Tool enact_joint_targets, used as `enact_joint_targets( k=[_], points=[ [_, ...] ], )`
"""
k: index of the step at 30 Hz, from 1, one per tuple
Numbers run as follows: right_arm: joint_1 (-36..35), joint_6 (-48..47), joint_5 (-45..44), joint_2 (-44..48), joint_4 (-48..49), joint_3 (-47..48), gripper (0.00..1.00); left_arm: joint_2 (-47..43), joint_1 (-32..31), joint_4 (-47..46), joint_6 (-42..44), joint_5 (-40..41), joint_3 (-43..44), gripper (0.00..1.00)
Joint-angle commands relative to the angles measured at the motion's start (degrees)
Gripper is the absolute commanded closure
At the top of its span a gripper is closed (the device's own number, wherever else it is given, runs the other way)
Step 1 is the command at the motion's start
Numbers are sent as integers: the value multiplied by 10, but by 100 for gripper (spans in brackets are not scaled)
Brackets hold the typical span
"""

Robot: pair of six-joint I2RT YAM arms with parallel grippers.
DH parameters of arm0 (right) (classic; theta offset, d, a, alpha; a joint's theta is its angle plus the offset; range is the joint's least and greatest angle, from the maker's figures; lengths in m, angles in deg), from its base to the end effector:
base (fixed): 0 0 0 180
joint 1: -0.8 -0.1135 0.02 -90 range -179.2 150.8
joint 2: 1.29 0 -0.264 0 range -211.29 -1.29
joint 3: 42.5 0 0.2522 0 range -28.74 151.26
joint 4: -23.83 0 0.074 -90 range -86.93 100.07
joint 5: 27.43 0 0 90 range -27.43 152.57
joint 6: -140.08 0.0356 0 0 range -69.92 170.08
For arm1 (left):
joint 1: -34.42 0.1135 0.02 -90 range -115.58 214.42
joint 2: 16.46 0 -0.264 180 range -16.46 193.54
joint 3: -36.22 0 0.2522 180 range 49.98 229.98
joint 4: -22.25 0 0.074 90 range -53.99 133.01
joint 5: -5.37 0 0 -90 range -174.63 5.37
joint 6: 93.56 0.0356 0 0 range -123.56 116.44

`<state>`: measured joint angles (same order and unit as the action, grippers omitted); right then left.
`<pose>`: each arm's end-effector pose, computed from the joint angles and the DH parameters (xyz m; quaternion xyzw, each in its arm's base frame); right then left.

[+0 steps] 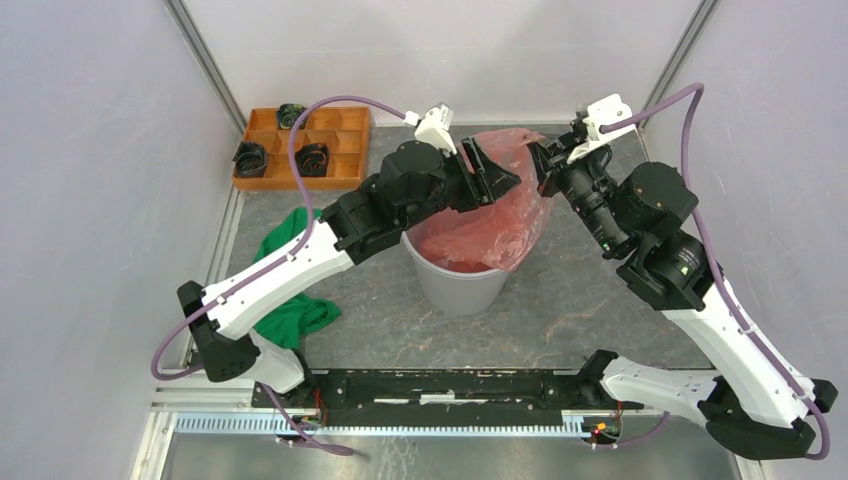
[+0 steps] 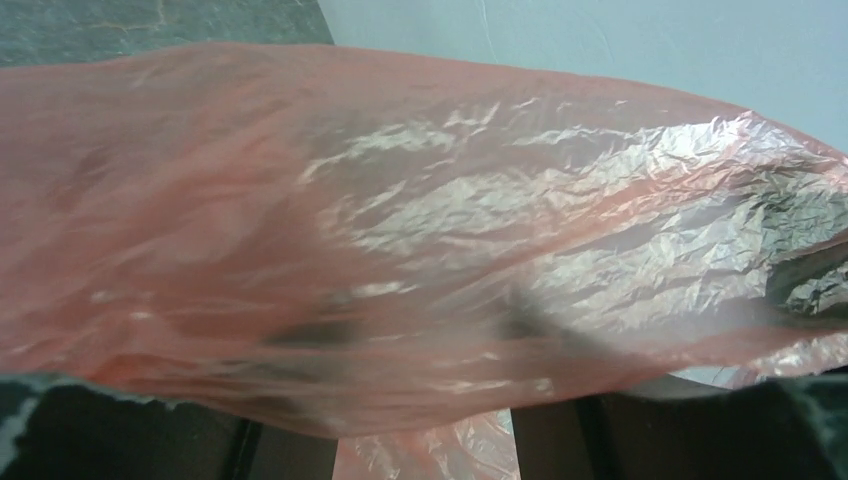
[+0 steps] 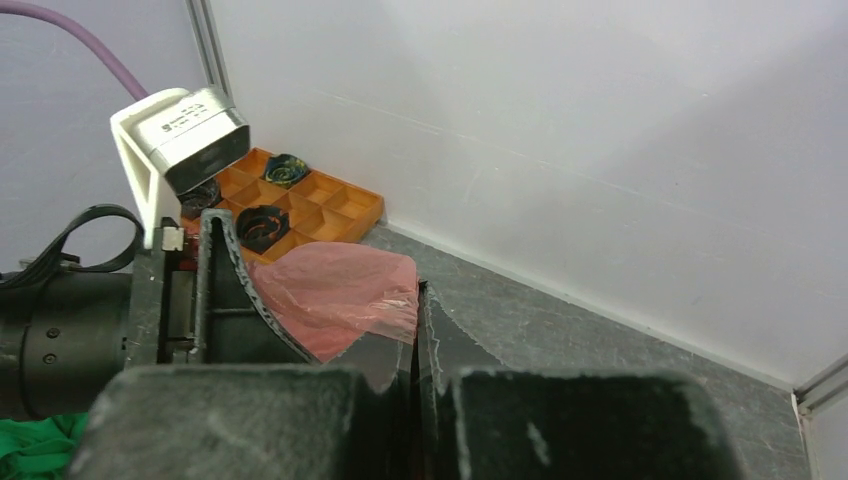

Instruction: Put the trash bags into the trash bin

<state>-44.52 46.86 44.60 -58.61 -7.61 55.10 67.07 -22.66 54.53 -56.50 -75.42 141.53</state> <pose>0.1319 0.1177 0.5153 -0.1560 0.6345 0.1746 0.7366 0.1851 -0.2754 0.4495 -0.0236 0.7677 -0.4868 0.4161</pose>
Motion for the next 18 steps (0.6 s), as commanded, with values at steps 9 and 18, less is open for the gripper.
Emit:
enact_joint_targets(
  k=[9,18],
  points=[
    [-1,-2,-24,4,24,-7,99,-18,19,30,120,-53,46,82],
    [0,20,-25,0,16,-9,99,-171,20,9,199,40,-51,98]
  ],
)
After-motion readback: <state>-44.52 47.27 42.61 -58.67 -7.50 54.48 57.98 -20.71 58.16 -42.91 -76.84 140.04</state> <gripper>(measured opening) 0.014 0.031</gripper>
